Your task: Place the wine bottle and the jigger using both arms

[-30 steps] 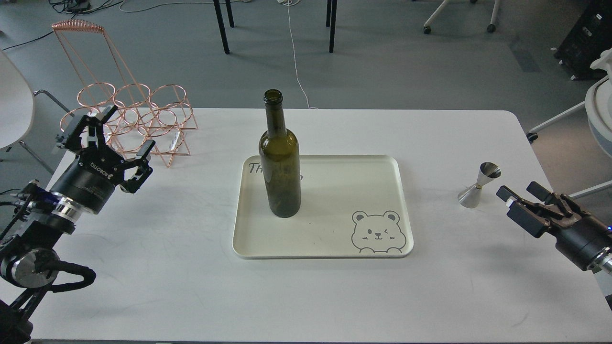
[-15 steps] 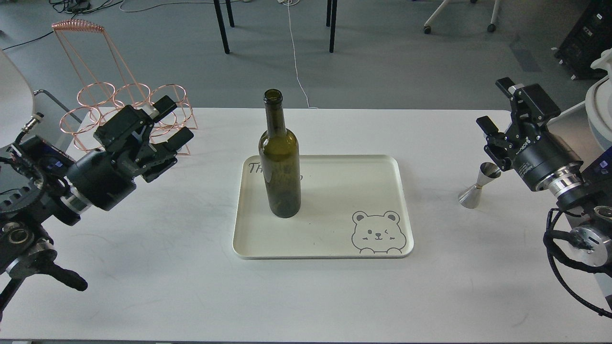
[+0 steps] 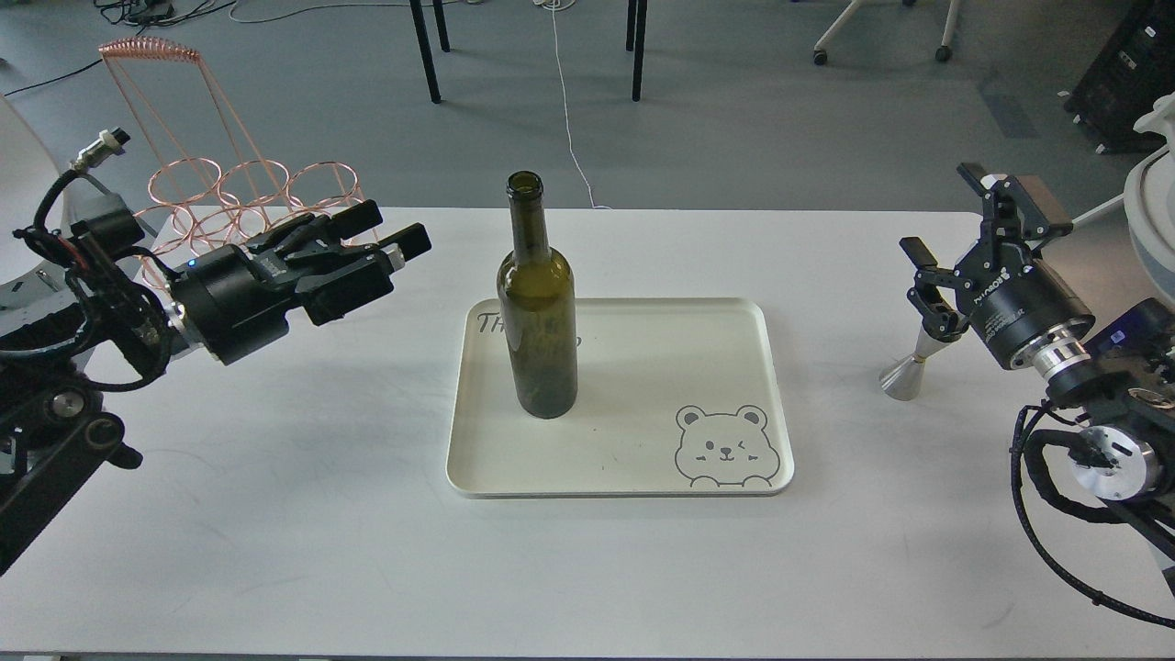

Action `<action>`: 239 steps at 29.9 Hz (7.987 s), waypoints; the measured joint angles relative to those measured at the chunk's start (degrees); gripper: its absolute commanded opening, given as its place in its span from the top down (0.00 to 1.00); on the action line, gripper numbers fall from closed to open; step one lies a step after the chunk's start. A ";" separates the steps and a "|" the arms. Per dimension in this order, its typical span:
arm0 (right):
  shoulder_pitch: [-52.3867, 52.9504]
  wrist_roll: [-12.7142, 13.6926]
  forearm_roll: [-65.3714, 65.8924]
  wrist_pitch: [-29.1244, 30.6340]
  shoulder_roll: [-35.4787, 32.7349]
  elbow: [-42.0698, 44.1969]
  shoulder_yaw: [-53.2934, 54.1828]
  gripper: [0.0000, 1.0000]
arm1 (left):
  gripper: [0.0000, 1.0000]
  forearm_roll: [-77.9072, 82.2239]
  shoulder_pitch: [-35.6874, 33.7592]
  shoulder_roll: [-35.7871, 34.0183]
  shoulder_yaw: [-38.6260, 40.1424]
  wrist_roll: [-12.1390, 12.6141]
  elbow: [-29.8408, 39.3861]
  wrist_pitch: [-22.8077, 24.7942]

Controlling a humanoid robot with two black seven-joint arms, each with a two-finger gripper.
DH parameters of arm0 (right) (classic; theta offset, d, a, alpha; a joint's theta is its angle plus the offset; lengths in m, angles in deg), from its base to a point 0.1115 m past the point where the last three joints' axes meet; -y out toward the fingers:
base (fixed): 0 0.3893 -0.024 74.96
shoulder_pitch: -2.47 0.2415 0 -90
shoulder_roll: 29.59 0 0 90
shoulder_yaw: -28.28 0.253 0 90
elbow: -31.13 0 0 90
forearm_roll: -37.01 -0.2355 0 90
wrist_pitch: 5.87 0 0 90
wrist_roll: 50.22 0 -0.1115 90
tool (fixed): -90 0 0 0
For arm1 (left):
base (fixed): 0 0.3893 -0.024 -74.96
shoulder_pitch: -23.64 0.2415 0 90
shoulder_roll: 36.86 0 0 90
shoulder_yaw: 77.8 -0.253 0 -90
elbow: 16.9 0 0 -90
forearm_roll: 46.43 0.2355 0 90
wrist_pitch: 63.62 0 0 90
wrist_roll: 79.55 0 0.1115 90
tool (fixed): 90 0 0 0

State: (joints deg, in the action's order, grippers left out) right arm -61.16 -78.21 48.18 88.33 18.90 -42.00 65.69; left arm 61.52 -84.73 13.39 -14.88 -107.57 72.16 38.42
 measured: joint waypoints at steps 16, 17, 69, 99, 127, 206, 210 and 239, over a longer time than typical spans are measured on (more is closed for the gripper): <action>-0.09 -0.01 0.07 -0.09 -0.13 0.10 -0.07 0.03 | 0.02 8.45 -12.24 0.59 -11.99 0.02 -0.49 -1.71; -0.07 -0.01 0.09 -0.11 -0.13 0.10 -0.09 0.03 | 0.02 8.48 -12.86 0.64 -12.41 0.02 -0.54 -1.70; -0.10 -0.01 0.51 -0.70 0.12 0.15 -0.27 0.03 | 0.91 -1.24 -43.28 -3.97 -22.65 0.04 -15.77 0.36; -0.10 -0.01 1.79 -0.87 0.21 0.18 -0.47 0.03 | 0.90 -1.62 -49.73 -8.25 -32.88 0.00 -39.39 0.92; -0.10 -0.01 1.75 -0.87 0.14 0.18 -0.40 0.03 | 0.90 -2.56 -50.69 -6.48 -34.53 0.02 -41.33 -1.05; -0.56 -0.01 1.83 -0.96 0.21 0.09 -0.35 0.03 | 0.06 -12.03 -42.83 -3.27 -43.62 0.02 -48.05 -8.43; -0.59 -0.01 1.83 -0.95 0.21 0.09 -0.25 0.03 | 0.04 -17.56 -42.73 -4.18 -43.81 0.01 -47.37 -7.91; -1.28 0.00 1.74 -0.94 5.28 0.10 3.51 0.01 | 0.02 -87.22 -23.38 -15.34 -33.20 0.02 -10.74 5.15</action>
State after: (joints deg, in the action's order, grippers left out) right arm -62.44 -78.21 49.92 87.39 24.18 -41.90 69.20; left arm -25.70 -108.11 -1.96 -48.08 -107.54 61.42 43.56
